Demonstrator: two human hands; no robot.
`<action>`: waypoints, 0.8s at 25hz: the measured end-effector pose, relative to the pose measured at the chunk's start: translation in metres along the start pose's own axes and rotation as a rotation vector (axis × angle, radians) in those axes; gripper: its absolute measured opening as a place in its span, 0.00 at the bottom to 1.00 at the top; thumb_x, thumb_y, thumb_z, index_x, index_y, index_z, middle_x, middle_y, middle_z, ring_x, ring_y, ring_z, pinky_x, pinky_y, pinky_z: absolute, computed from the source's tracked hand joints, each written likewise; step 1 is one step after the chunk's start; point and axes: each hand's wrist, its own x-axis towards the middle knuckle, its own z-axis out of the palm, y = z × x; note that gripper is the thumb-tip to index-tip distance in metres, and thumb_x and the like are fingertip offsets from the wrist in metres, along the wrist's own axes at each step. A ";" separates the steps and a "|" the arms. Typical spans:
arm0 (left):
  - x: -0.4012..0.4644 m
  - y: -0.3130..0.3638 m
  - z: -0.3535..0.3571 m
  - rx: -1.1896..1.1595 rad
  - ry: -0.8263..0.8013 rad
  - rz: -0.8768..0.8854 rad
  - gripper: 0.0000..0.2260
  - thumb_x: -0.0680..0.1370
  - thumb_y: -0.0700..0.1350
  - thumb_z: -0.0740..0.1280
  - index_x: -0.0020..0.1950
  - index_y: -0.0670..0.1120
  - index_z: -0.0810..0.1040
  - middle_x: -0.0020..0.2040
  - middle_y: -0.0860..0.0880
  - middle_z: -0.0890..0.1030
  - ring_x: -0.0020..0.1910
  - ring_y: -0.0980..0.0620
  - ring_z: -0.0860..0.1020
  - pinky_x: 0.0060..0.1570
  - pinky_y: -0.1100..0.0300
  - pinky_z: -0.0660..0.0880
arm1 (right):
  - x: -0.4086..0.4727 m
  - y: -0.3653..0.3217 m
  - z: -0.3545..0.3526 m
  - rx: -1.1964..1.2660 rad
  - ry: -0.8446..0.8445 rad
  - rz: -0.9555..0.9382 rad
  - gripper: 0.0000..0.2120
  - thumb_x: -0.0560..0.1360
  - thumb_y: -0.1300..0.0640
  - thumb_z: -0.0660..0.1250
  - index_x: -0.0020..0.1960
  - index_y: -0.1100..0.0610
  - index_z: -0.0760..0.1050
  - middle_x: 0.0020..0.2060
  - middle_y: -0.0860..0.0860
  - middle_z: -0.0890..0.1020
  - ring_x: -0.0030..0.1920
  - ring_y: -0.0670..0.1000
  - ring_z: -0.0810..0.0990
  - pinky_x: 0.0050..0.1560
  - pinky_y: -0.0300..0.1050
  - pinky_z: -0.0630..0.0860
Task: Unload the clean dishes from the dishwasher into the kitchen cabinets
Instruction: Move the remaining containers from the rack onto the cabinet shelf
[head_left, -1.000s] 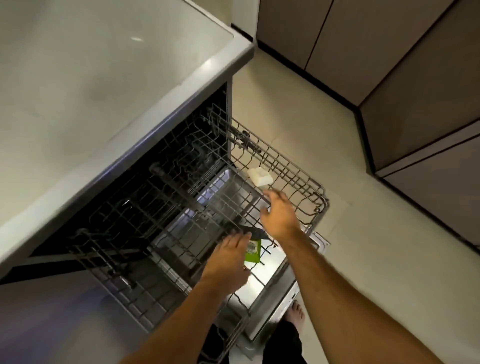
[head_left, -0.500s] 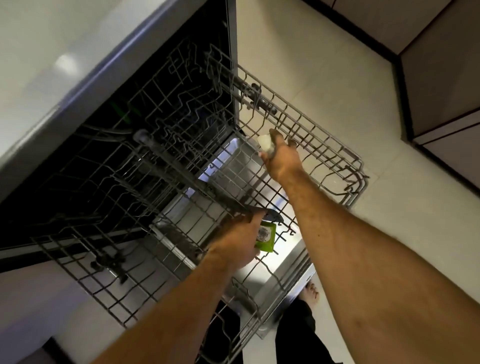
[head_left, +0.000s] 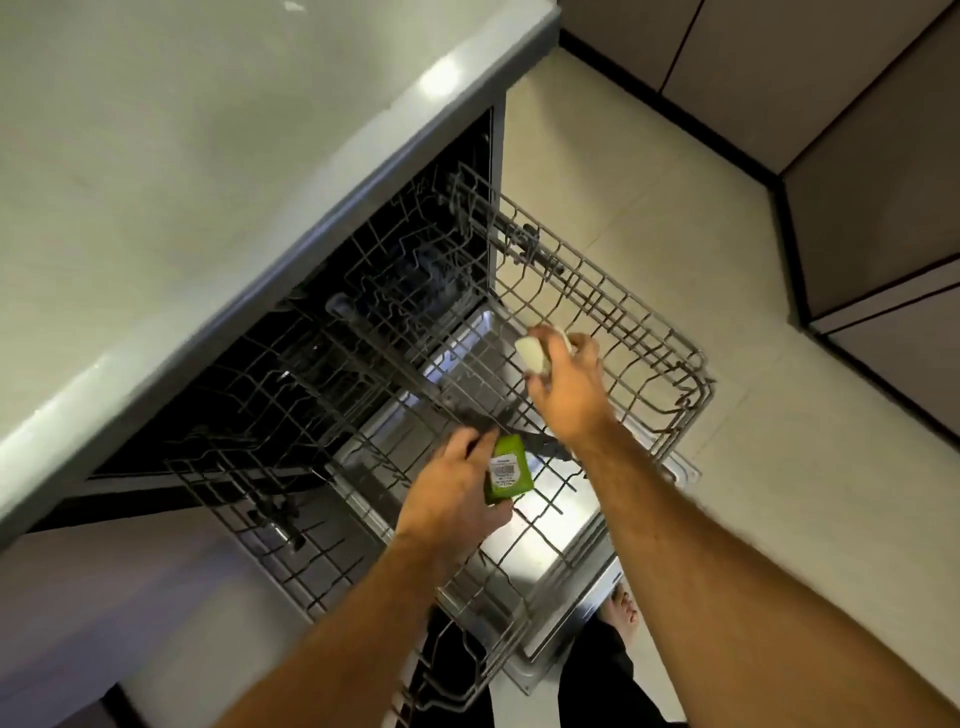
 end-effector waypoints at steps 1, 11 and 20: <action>-0.009 0.002 -0.012 -0.017 0.042 -0.013 0.38 0.71 0.60 0.69 0.77 0.51 0.58 0.68 0.52 0.64 0.64 0.51 0.69 0.64 0.57 0.71 | -0.016 -0.007 -0.005 0.005 0.016 -0.021 0.26 0.77 0.55 0.67 0.71 0.39 0.64 0.73 0.56 0.59 0.68 0.58 0.66 0.63 0.59 0.76; -0.121 0.055 -0.122 -0.109 0.376 -0.007 0.37 0.68 0.61 0.69 0.75 0.51 0.65 0.66 0.54 0.73 0.63 0.53 0.69 0.63 0.63 0.66 | -0.145 -0.093 -0.101 -0.056 0.037 -0.256 0.26 0.73 0.50 0.68 0.70 0.40 0.65 0.68 0.52 0.61 0.65 0.56 0.70 0.63 0.51 0.73; -0.199 0.098 -0.168 -0.324 0.748 -0.192 0.36 0.64 0.55 0.74 0.71 0.54 0.70 0.56 0.56 0.75 0.54 0.56 0.76 0.54 0.64 0.73 | -0.168 -0.160 -0.178 -0.151 0.017 -0.699 0.30 0.71 0.43 0.68 0.71 0.42 0.65 0.69 0.51 0.63 0.63 0.57 0.72 0.60 0.54 0.74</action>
